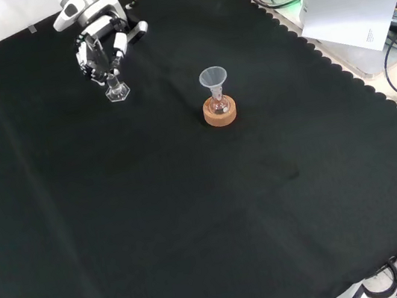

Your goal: Pick up the graduated cylinder.

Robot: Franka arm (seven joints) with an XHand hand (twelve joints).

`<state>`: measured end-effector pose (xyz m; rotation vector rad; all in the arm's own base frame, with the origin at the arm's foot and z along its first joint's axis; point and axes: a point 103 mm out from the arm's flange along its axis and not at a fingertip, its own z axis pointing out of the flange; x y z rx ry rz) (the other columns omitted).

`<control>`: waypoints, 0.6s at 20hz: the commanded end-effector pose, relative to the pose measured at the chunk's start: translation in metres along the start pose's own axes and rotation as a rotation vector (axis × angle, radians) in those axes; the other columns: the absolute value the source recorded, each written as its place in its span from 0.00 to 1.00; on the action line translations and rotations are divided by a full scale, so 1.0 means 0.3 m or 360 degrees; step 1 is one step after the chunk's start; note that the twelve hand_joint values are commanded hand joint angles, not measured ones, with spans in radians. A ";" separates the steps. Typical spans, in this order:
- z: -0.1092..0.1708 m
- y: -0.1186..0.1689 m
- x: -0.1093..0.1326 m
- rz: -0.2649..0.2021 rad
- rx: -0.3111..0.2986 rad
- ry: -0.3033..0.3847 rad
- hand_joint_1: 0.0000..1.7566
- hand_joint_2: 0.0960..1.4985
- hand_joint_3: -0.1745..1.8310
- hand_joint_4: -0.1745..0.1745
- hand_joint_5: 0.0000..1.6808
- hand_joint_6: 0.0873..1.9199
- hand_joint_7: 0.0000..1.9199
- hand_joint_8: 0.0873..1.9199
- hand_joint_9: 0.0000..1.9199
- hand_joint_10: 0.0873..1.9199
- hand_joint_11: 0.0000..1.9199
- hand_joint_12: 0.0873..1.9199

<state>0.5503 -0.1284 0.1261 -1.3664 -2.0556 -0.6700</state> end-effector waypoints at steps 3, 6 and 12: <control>-0.014 -0.154 0.148 0.0048 0.0125 -0.0212 0.70 0.73 0.08 0.55 0.59 0.54 0.53 0.45 0.68 0.05 0.59 0.39; -0.010 -0.217 0.204 0.0047 0.0171 -0.0263 0.70 0.73 0.08 0.55 0.59 0.54 0.53 0.45 0.68 0.05 0.59 0.39; -0.015 -0.327 0.301 0.0048 0.0332 -0.0379 0.70 0.73 0.08 0.35 0.58 0.53 0.52 0.48 0.68 0.05 0.59 0.39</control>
